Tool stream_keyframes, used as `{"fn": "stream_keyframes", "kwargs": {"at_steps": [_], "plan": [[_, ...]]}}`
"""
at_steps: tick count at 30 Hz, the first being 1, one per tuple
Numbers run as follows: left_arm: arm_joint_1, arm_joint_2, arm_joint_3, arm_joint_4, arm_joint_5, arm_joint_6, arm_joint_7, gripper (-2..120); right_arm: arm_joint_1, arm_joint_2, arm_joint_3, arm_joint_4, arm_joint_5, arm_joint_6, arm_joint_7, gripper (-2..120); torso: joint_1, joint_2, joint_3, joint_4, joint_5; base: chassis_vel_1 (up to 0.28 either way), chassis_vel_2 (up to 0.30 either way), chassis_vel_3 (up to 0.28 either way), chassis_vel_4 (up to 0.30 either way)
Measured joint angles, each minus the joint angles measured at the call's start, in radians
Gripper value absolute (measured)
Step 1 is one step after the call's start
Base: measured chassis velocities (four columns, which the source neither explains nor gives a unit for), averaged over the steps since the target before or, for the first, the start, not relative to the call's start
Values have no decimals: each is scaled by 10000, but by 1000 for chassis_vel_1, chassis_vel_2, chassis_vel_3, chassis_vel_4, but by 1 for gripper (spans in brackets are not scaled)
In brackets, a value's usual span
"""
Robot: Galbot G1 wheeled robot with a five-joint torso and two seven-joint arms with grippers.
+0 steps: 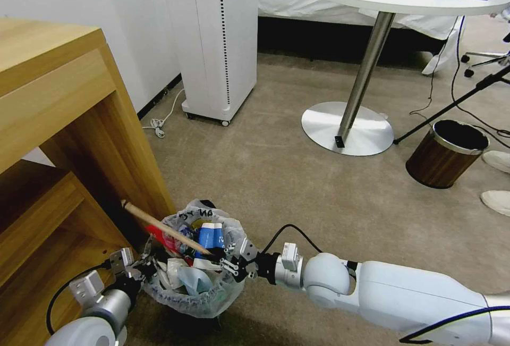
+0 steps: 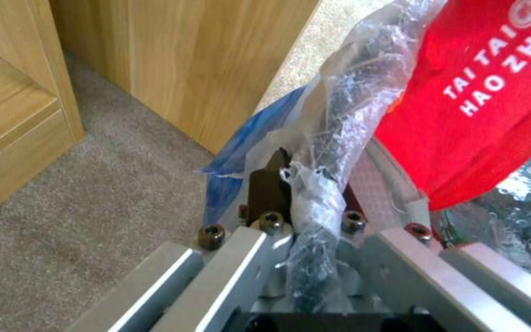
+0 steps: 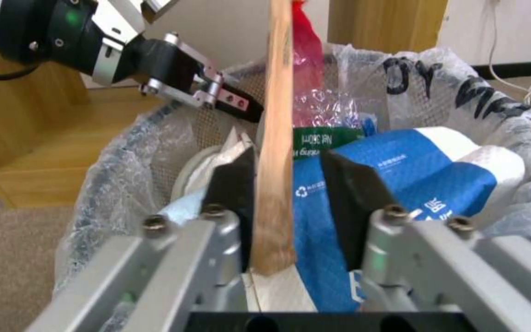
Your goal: Pick up the trash bin and place the garbage on the floor into it.
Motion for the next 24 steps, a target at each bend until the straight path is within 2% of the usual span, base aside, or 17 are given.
{"fn": "stream_keyframes", "kwargs": {"at_steps": [2, 10, 11, 13, 14, 18, 24], "plan": [[0, 1, 0, 3, 1, 0, 0, 1, 0, 2, 0, 7, 1, 6, -2, 38, 0, 0, 0, 0, 0, 0, 0, 0, 0], [25, -5, -12, -18, 14, -1, -1, 1, -4, -52, 121, 197, 34, 23, 0, 71, 0, 0, 0, 0, 0, 0, 0, 0, 0], [25, -5, -12, -18, 14, -1, -1, 1, -4, -52, 121, 197, 34, 23, 0, 71, 0, 0, 0, 0, 0, 0, 0, 0, 0], [53, -6, -20, -49, 18, -1, 0, 1, -46, -77, 246, 261, 60, 28, -4, 82, 0, 0, 0, 0, 0, 0, 0, 0, 0], [53, -6, -20, -49, 18, -1, 0, 1, -46, -77, 246, 261, 60, 28, -4, 82, 0, 0, 0, 0, 0, 0, 0, 0, 0], [88, -6, -49, -91, 21, 0, -6, 1, -135, -154, 574, 433, 155, 74, -19, 97, 0, 0, 0, 0, 1, 0, 0, 0, 0], [128, -6, -65, -86, 31, 4, -38, 1, -186, -308, 952, 686, 256, 175, -35, 100, 0, -1, 0, 0, 0, 0, 0, 0, 0]]}}
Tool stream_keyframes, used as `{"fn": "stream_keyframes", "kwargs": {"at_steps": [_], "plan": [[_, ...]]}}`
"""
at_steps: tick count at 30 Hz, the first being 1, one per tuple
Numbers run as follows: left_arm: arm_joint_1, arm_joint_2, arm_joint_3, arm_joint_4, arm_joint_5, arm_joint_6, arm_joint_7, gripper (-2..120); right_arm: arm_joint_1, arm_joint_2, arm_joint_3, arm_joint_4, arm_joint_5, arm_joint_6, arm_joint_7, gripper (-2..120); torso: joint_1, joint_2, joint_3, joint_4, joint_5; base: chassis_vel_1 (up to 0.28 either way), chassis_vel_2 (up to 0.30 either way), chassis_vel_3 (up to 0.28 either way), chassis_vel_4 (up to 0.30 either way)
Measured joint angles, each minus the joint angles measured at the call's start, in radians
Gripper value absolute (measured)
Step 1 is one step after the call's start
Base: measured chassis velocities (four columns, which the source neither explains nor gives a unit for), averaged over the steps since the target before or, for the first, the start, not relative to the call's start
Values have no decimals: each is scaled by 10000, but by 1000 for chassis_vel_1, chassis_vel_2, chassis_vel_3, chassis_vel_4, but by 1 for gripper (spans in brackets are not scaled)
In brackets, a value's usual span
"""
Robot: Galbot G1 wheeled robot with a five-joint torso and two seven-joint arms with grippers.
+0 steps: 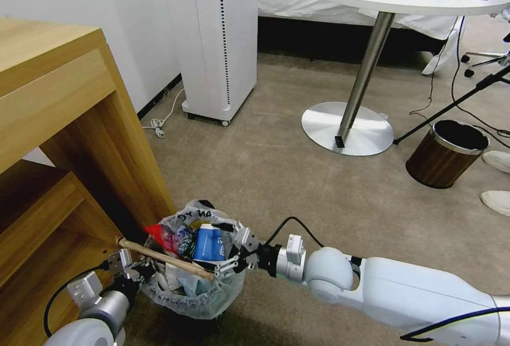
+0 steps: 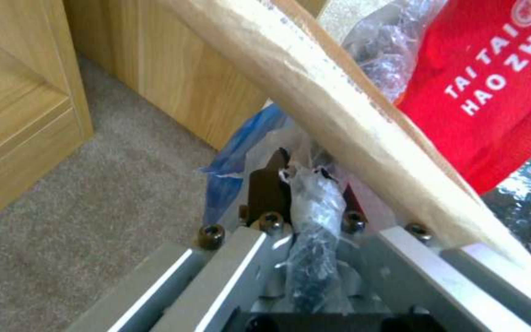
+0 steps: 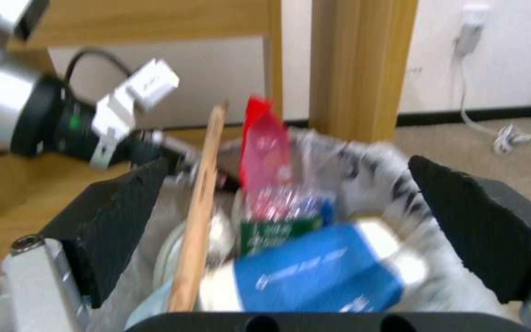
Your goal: Pick up the trash bin and place the garbage on the floor into it.
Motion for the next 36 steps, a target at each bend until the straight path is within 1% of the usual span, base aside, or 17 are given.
{"fn": "stream_keyframes", "kwargs": {"at_steps": [2, 3, 5, 9, 12, 13, 17, 18, 21, 22, 24, 25, 28, 36], "plan": [[55, 48, -45, -1, -1, 45, -45, 1, -35, -159, 350, 244, 145, 125, 2, 100, 0, 0, 1, 0, -1, 0, 0, 0, 0], [55, 48, -45, -1, -1, 45, -45, 1, -35, -159, 350, 244, 145, 125, 2, 100, 0, 0, 1, 0, -1, 0, 0, 0, 0], [113, 165, -146, -47, -104, 120, -146, 1, -70, -298, 805, 489, 315, 243, 38, 100, 0, 1, 0, 0, 0, 0, 0, 0, 0], [156, 316, -213, -105, -288, 213, -266, 1, -114, -503, 1195, 734, 449, 295, 107, 100, 1, 1, 0, 0, 0, 0, 0, 0, 0], [174, 568, -266, -134, -574, 371, -452, 1, -311, -923, 1810, 1095, 602, 348, 206, 100, 0, 0, 0, 0, 0, 0, 0, 0, 0], [174, 568, -266, -134, -574, 371, -452, 1, -311, -923, 1810, 1095, 602, 348, 206, 100, 0, 0, 0, 0, 0, 0, 0, 0, 0], [140, 927, -290, -93, -976, 560, -758, 1, -682, -1417, 2754, 1466, 777, 386, 254, 100, 0, 1, 0, -1, -1, 0, 0, 0, 0], [140, 927, -290, -93, -976, 560, -758, 1, -682, -1417, 2754, 1466, 777, 386, 254, 100, 0, 1, 0, -1, -1, 0, 0, 0, 0], [67, 1153, -292, 23, -1241, 639, -938, 1, -966, -1643, 3497, 1638, 903, 428, 268, 100, 0, 0, 0, 0, 0, 0, 0, 0, 0], [67, 1153, -292, 23, -1241, 639, -938, 1, -966, -1643, 3497, 1638, 903, 428, 268, 100, 0, 0, 0, 0, 0, 0, 0, 0, 0], [39, 1271, -292, 113, -1324, 659, -997, 1, -1166, -1769, 3993, 1713, 1023, 439, 277, 100, 0, 1, 0, -1, 0, 0, 0, 0, 0], [39, 1271, -292, 113, -1324, 659, -997, 1, -1166, -1769, 3993, 1713, 1023, 439, 277, 100, 0, 1, 0, -1, 0, 0, 0, 0, 0], [36, 1433, -289, 296, -1397, 668, -1033, 1, -1381, -1904, 4543, 1775, 1116, 467, 287, 100, 0, 1, 0, 0, -1, 0, 0, 0, 0], [-5, 1672, -289, 537, -1582, 703, -1146, 1, -1649, -2042, 5221, 1886, 1222, 485, 324, 100, 0, 1, 0, 0, -1, 0, 0, 0, 0]]}}
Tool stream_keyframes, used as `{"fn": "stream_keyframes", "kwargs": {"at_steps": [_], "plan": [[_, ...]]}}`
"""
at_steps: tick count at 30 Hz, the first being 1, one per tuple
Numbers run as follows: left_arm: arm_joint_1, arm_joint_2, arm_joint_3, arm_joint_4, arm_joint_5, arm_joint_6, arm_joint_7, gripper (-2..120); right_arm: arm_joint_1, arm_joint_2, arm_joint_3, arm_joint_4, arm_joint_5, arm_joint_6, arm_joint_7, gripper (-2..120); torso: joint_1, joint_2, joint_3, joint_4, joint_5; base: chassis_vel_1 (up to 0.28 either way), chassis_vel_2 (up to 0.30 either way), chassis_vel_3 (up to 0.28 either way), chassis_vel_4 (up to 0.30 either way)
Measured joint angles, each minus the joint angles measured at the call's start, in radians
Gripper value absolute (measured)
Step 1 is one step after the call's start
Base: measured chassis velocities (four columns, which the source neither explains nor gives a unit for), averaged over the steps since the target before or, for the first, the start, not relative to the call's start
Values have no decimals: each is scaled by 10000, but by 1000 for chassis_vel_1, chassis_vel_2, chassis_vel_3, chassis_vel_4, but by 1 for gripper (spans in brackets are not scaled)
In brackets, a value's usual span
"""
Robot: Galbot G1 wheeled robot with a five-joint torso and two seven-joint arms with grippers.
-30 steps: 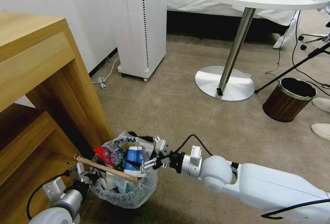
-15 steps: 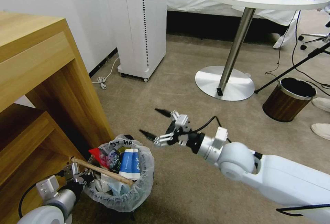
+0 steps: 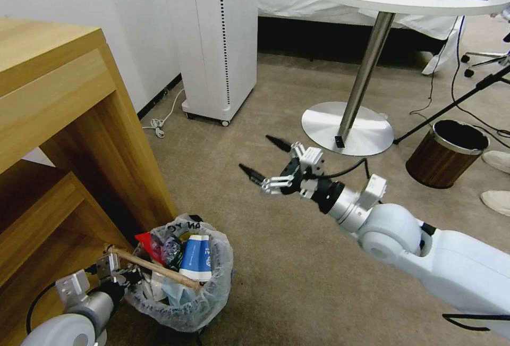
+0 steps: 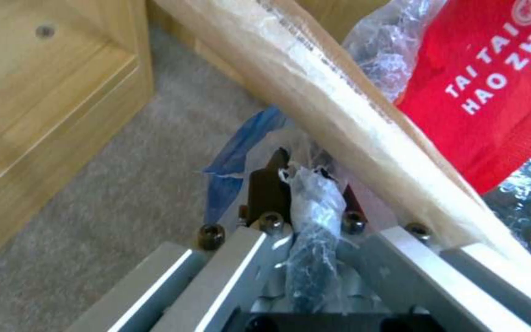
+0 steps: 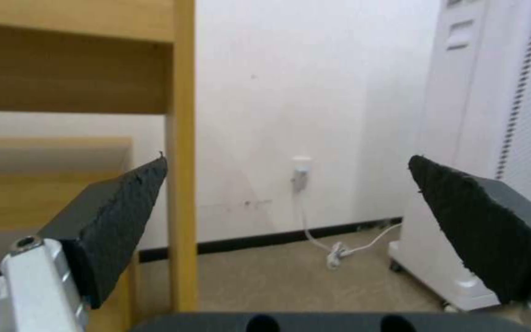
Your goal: Pick up the trash bin and place the garbage on the floor into it.
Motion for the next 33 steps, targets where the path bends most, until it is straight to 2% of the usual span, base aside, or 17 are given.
{"fn": "stream_keyframes", "kwargs": {"at_steps": [8, 17, 20, 22, 24, 26, 28, 30, 33], "plan": [[-40, 157, 9, 357, -196, 49, -172, 1, -384, -142, 716, 58, 82, 46, 27, 100, 0, 0, 0, 0, 2, 0, 0, 0, 0], [-76, 60, 65, 637, -246, 44, -357, 1, -530, -92, 849, -34, 57, 138, 42, 100, 0, 0, -2, 1, 7, 0, 0, 0, 0], [-39, 18, 70, 550, -274, 54, -470, 15, -612, -74, 850, -143, -15, 221, -9, 100, 0, 0, 0, 1, -2, 0, 0, 0, 0], [-26, 14, 68, 523, -267, 58, -470, 19, -637, -72, 860, -154, -21, 232, -19, 100, 0, 0, 0, 1, -2, 0, 0, 0, 0], [50, 6, 31, 339, -196, 97, -452, 30, -776, -72, 926, -180, -47, 245, -26, 100, 0, 0, 0, 0, -5, 0, 0, 0, 0], [60, 5, 19, 313, -180, 97, -448, 31, -799, -72, 938, -184, -49, 245, -25, 100, 0, 0, 0, 0, -5, 0, 0, 0, 0], [135, 0, -28, 169, -76, 73, -422, 41, -893, -53, 985, -215, -54, 246, -15, 100, 0, 0, 0, 0, -2, 0, 0, 0, 0], [164, -3, -40, 123, -46, 66, -418, 45, -924, -39, 1013, -224, -60, 246, -12, 100, 1, 0, 1, 0, -2, 0, 0, 0, 0], [294, -44, -96, -52, 145, 2, -389, 62, -1011, 43, 1056, -231, -94, 246, 6, 100, 1, -1, 1, 0, 0, 0, 0, 0, 0]]}}
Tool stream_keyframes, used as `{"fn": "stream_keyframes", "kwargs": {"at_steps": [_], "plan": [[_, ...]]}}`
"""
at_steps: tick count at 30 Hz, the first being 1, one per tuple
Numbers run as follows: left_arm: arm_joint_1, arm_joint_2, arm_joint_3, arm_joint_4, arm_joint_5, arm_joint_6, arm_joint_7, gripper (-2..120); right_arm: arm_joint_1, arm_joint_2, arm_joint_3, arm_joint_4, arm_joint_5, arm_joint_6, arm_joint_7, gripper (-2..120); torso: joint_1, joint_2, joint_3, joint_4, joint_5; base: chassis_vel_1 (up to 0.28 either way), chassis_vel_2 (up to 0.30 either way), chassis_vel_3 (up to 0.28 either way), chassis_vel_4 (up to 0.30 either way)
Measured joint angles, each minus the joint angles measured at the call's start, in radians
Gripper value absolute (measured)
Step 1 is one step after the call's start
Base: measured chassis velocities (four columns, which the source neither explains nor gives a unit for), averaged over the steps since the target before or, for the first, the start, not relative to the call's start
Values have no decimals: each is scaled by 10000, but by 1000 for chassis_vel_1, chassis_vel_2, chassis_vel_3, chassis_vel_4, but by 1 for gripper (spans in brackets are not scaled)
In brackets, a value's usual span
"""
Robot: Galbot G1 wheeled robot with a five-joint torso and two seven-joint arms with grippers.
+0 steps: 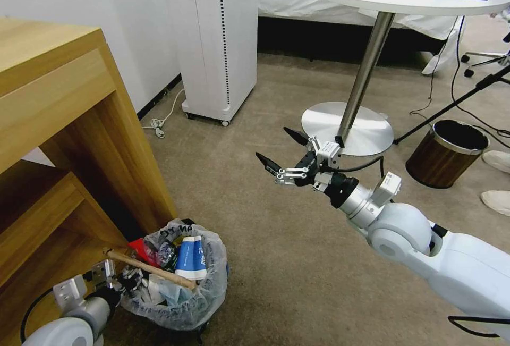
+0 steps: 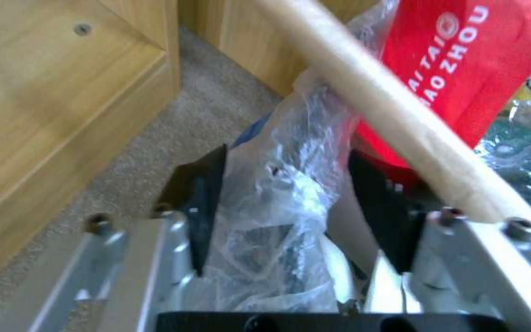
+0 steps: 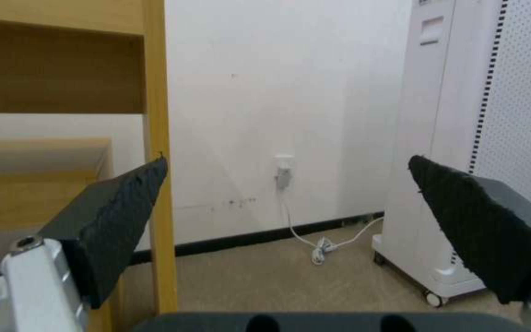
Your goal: Pick up the trash bin and place the garbage on the floor into it.
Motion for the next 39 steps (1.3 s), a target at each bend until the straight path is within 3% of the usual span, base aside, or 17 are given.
{"fn": "stream_keyframes", "kwargs": {"at_steps": [11, 21, 30, 34, 35, 38, 39], "plan": [[382, -214, -308, -546, 1161, -362, 238, 99, -232, 209, 147, -22, -203, -1, 376, 100, 0, 0, 0, 1, 1, 0, 0, 0, 0], [592, -577, -581, -972, 2165, -882, 686, 100, -530, 524, 585, -43, -269, -114, 890, 100, 0, 0, 0, 2, 0, 0, 0, 0, 0], [772, -809, -894, -1476, 2838, -1793, 1512, 100, -1917, 1067, 2646, -134, -252, -76, 1235, 100, 0, 1, 0, 0, 0, 0, 0, 0, 0], [817, -893, -938, -1876, 2968, -2572, 1767, 100, -3067, 1827, 4676, 43, -363, 27, 1517, 100, 0, 1, -1, 4, 3, 0, 0, 0, 0], [817, -893, -938, -1876, 2968, -2572, 1767, 100, -3067, 1827, 4676, 43, -363, 27, 1517, 100, 0, 1, -1, 4, 3, 0, 0, 0, 0], [767, -928, -845, -2127, 3148, -3003, 1862, 100, -4320, 2416, 6675, 272, -688, 48, 1434, 100, 0, 0, -1, -1, 2, 0, 0, 0, 0], [767, -928, -845, -2127, 3148, -3003, 1862, 100, -4320, 2416, 6675, 272, -688, 48, 1434, 100, 0, 0, -1, -1, 2, 0, 0, 0, 0]]}}
